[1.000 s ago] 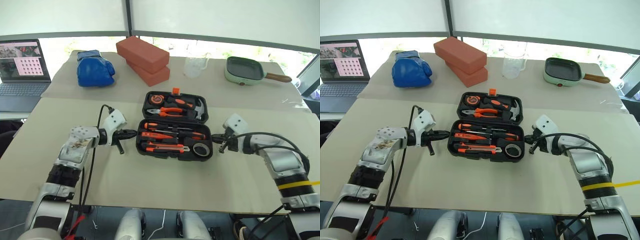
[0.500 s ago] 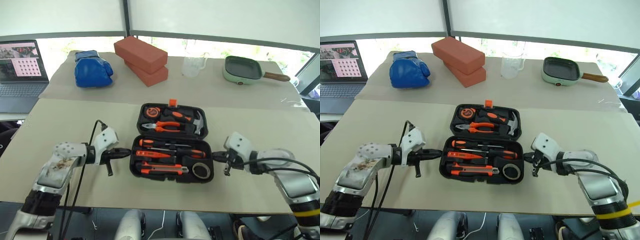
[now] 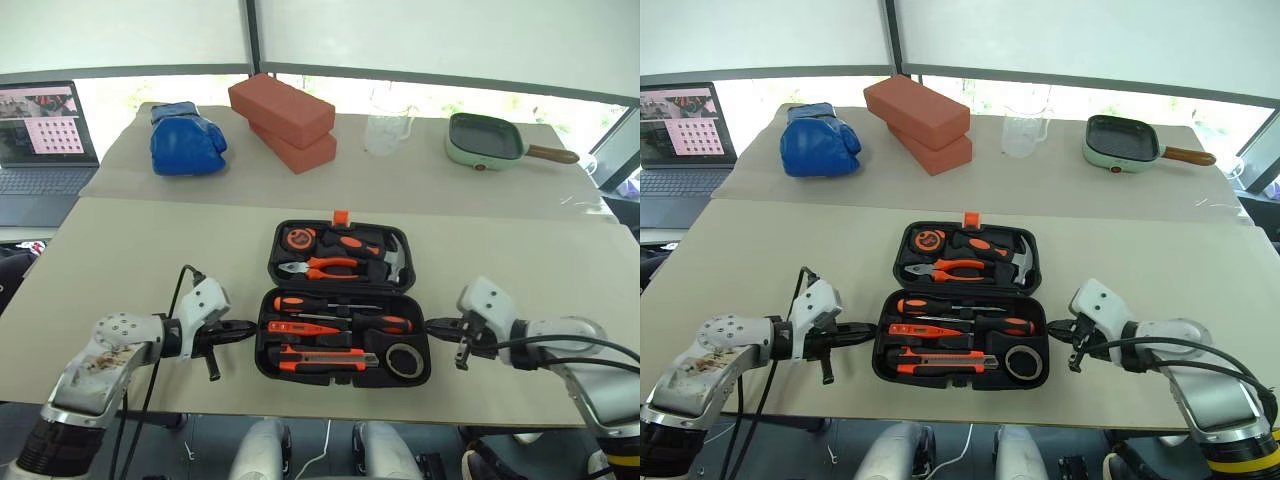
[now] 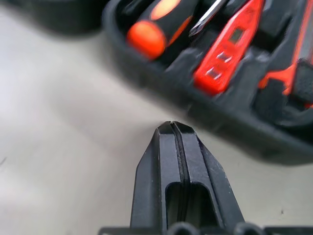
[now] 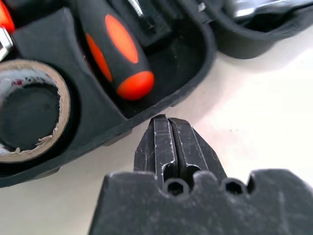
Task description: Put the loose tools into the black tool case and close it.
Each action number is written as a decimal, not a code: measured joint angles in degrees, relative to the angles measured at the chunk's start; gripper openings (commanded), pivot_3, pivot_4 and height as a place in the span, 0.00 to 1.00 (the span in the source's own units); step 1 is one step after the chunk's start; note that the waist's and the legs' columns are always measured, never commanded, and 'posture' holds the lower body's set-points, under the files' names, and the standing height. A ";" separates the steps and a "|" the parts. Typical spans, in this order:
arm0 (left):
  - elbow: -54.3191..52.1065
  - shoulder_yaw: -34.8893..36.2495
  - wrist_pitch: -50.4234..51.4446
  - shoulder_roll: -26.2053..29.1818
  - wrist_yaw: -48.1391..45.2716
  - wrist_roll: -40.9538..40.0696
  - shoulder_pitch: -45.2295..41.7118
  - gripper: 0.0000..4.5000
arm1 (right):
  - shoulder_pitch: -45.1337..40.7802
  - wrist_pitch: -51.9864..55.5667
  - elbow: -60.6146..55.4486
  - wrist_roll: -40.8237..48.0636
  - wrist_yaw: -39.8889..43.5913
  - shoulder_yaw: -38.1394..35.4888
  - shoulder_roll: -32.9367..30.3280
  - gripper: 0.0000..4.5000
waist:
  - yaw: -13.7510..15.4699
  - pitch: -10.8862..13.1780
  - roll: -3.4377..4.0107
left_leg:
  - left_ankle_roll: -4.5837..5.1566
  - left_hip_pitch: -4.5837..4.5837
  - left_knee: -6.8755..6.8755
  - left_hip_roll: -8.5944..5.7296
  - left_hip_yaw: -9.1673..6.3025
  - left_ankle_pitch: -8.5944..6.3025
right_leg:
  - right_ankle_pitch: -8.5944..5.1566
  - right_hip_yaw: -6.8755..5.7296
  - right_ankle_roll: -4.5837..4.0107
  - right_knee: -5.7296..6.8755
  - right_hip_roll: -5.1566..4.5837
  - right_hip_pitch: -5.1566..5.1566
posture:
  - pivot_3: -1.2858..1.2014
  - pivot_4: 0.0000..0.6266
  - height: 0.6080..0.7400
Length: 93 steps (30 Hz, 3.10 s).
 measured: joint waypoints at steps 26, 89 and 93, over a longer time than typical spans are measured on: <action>22.33 0.38 30.25 -15.50 17.99 -9.32 -31.98 0.31 | -29.15 22.17 25.14 7.81 -10.88 3.49 13.14 0.19 | -0.41 -0.01 -0.02 | -0.05 -0.09 0.02 -0.18 -0.08 0.05 | 0.02 -0.01 0.02 0.07 0.00 -0.03 | 0.52 0.24 0.99; -7.30 1.26 -29.64 -19.46 31.75 12.72 10.14 0.48 | 6.86 -53.26 11.58 -17.43 -17.83 4.61 11.64 0.37 | -1.18 -0.23 0.15 | -0.07 0.36 -0.19 0.11 0.10 0.02 | -0.06 0.08 -0.15 0.06 -0.01 0.20 | 0.52 0.24 0.99; -14.67 8.91 -22.98 -17.82 31.97 9.26 17.48 0.83 | 13.28 -49.70 4.40 -13.39 -15.12 0.79 8.83 0.69 | -1.45 -0.21 0.21 | -0.09 0.39 -0.19 0.18 0.15 0.01 | -0.09 0.10 -0.20 0.13 -0.01 0.16 | 0.52 0.24 0.99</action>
